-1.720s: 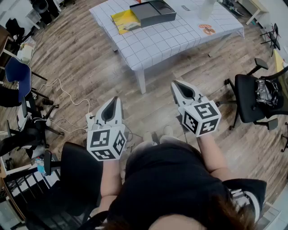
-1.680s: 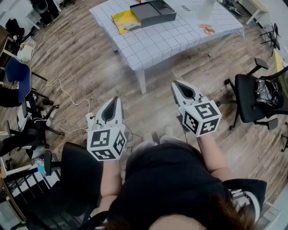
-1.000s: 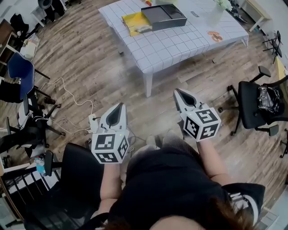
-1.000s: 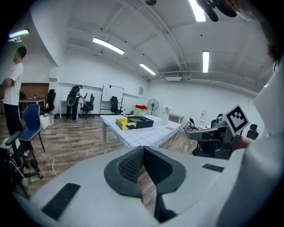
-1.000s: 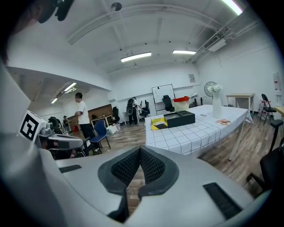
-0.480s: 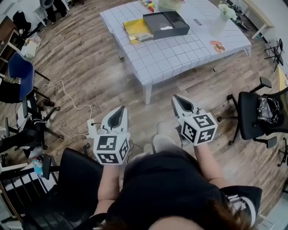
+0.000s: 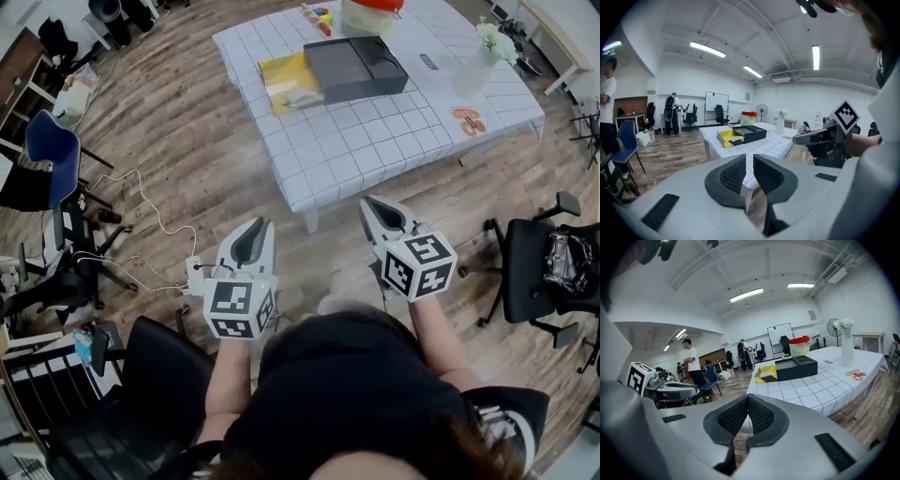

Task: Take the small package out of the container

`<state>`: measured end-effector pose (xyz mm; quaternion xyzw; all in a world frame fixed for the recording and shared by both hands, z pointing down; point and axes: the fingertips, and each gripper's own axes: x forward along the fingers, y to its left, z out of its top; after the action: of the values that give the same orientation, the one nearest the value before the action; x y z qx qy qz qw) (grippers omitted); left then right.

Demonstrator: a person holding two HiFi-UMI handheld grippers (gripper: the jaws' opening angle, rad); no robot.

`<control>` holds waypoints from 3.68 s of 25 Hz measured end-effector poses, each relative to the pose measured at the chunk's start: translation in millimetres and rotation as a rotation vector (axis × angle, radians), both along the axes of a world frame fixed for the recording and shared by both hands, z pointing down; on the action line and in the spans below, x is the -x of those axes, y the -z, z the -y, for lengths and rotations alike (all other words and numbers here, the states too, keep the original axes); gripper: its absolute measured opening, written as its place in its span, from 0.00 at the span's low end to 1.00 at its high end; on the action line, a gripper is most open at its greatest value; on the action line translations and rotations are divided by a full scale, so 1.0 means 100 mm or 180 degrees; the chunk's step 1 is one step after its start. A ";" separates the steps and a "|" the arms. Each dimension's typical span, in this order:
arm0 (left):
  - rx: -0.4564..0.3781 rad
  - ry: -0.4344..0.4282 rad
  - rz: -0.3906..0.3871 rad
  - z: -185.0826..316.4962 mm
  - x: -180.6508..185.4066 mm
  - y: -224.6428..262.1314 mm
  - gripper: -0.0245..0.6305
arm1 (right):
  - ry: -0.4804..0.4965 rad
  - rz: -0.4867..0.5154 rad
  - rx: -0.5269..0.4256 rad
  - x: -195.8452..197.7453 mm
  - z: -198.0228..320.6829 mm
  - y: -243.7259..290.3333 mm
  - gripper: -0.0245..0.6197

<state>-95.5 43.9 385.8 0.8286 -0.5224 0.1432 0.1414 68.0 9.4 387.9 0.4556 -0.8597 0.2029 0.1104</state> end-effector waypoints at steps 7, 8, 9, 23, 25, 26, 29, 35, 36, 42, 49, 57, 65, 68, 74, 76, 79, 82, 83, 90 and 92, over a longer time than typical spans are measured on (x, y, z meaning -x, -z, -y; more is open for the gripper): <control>0.0087 -0.0023 0.0247 0.47 -0.29 -0.12 0.25 | 0.0222 0.0039 0.0063 -0.10 0.39 -0.10 0.06; 0.0091 -0.0022 0.0303 0.53 -0.33 -0.14 0.27 | 0.0245 0.0053 0.0071 -0.12 0.44 -0.11 0.06; 0.0089 -0.0023 0.0363 0.59 -0.36 -0.14 0.29 | 0.0262 0.0069 0.0079 -0.14 0.48 -0.12 0.06; 0.0130 -0.0337 0.0974 1.36 -0.44 -0.36 0.33 | 0.0200 0.0053 0.0263 -0.14 0.93 -0.36 0.06; 0.0077 -0.0430 0.0995 1.56 -0.44 -0.35 0.33 | 0.0090 0.0033 0.0283 -0.14 1.05 -0.39 0.06; 0.0040 -0.0489 0.1007 1.66 -0.43 -0.33 0.33 | 0.0027 0.0037 0.0293 -0.13 1.12 -0.39 0.06; -0.0027 -0.0700 0.1144 2.00 -0.42 -0.34 0.33 | -0.0137 0.0066 0.0333 -0.06 1.37 -0.40 0.06; -0.0134 -0.1126 0.1407 2.59 -0.36 -0.47 0.34 | -0.0436 0.0120 0.0493 0.14 1.85 -0.49 0.06; -0.0135 -0.1189 0.1448 2.68 -0.34 -0.51 0.34 | -0.0459 0.0127 0.0521 0.19 1.91 -0.52 0.06; -0.0125 -0.1719 0.1776 2.96 -0.41 -0.87 0.35 | -0.0773 0.0109 0.0775 0.24 2.04 -0.71 0.06; -0.0125 -0.2077 0.1885 3.26 -0.57 -1.12 0.35 | -0.1016 0.0145 0.0945 0.23 2.21 -0.89 0.06; -0.0152 -0.2301 0.2065 3.44 -0.68 -1.29 0.38 | -0.1114 0.0204 0.1021 0.26 2.33 -0.99 0.06; -0.0134 -0.2198 0.1813 3.55 -0.69 -1.23 0.20 | -0.1160 0.0209 0.1050 0.30 2.35 -1.04 0.06; -0.0167 -0.2142 0.1696 3.59 -0.67 -1.15 0.14 | -0.1185 0.0209 0.1038 0.30 2.37 -1.04 0.06; -0.0261 -0.2093 0.1714 3.65 -0.59 -1.08 0.11 | -0.1175 0.0203 0.1030 0.38 2.37 -1.05 0.06; -0.0288 -0.2061 0.1740 3.67 -0.57 -1.07 0.10 | -0.1184 0.0210 0.1014 0.38 2.36 -1.04 0.06; -0.0343 -0.1975 0.1753 3.67 -0.54 -1.00 0.10 | -0.1200 0.0220 0.0993 0.36 2.33 -1.02 0.06; -0.0409 -0.1852 0.1727 3.69 -0.51 -0.89 0.10 | -0.1178 0.0203 0.0933 0.33 2.32 -0.97 0.06; -0.0417 -0.1808 0.1707 3.69 -0.49 -0.84 0.10 | -0.1163 0.0196 0.0906 0.32 2.32 -0.95 0.06; -0.0381 -0.1411 0.1407 3.55 -0.27 -0.44 0.10 | -0.1028 0.0169 0.0712 0.24 2.34 -0.71 0.06; -0.0421 -0.1295 0.1389 3.51 -0.19 -0.32 0.10 | -0.0992 0.0187 0.0636 0.23 2.35 -0.63 0.06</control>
<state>-76.3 -307.5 418.0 0.8733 -0.3719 0.3089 -0.0599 44.8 -225.9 451.3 0.5639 -0.7571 0.3151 0.0972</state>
